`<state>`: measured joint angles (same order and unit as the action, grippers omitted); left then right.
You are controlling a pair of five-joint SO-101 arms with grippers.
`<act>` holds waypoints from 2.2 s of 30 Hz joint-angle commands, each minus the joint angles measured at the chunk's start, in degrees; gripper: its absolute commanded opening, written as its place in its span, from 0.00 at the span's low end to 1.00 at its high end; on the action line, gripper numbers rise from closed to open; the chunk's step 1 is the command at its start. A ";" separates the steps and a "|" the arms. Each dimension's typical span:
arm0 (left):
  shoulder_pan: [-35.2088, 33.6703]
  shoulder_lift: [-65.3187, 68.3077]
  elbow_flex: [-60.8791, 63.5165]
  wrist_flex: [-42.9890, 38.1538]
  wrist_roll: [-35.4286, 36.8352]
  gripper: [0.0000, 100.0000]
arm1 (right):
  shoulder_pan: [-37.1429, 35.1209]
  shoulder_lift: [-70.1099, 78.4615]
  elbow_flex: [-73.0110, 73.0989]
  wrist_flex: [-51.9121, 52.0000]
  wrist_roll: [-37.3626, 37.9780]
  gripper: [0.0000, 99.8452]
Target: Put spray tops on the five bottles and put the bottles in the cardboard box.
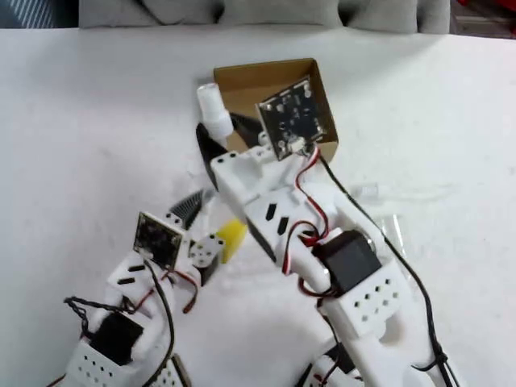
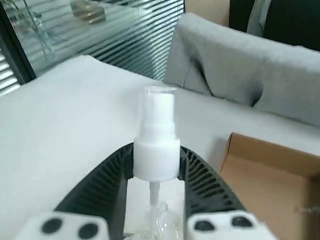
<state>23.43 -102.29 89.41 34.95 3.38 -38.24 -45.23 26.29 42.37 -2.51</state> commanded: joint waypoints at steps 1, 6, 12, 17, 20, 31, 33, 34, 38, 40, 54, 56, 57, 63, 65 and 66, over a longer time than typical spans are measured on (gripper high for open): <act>0.13 -0.92 -0.53 -2.46 -0.62 0.02 | -0.31 -1.71 0.26 -0.84 -0.53 0.02; 0.04 -0.92 -0.53 -2.46 -0.62 0.02 | -0.31 -1.71 0.00 2.42 -3.43 0.02; -0.04 -0.92 -0.53 -2.46 -0.70 0.02 | -0.40 -1.63 -1.14 10.33 -4.13 0.19; -0.04 -0.92 -0.53 -2.46 -0.70 0.02 | -2.15 -2.42 -4.22 13.49 -4.13 0.19; -0.04 -0.92 -0.53 -2.46 -0.70 0.02 | -3.30 -2.15 -10.64 16.31 -4.13 0.19; -0.04 -0.92 -0.53 -2.46 -0.70 0.02 | 3.65 7.43 -29.01 25.10 -4.04 0.06; -0.04 -0.92 -0.53 -2.46 -0.70 0.02 | 6.29 9.27 -29.19 25.10 -4.04 0.01; -0.04 -0.92 -0.53 -2.46 -0.70 0.02 | 7.78 9.98 -29.01 25.19 -4.04 0.04; -0.13 -0.92 -0.53 -2.46 -0.70 0.02 | 13.67 12.88 -28.75 25.10 -4.13 0.01; -0.13 -0.92 -0.53 -2.46 -0.70 0.02 | 14.99 14.64 -28.66 25.36 -4.13 0.02; -0.13 -0.92 -0.53 -2.46 -0.70 0.02 | 6.55 14.37 -19.08 25.45 -4.13 0.02; -0.13 -0.92 -0.53 -2.55 -0.70 0.02 | 6.90 14.20 -18.99 25.45 -4.13 0.02; -0.13 -0.92 -0.53 -2.55 -0.70 0.02 | 7.69 14.11 -18.99 25.54 -4.13 0.02; -0.13 -0.92 -0.53 -2.55 -0.70 0.02 | 8.84 12.44 -19.52 25.19 -4.04 0.02; -0.13 -0.92 -0.53 -2.55 -0.70 0.02 | 8.48 11.30 -20.75 25.01 -4.04 0.02; -0.13 -0.92 -0.53 -2.55 -0.70 0.02 | 8.48 11.03 -21.63 25.01 -4.04 0.02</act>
<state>23.25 -102.29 89.41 34.95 3.38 -30.07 -31.78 7.82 67.34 -6.02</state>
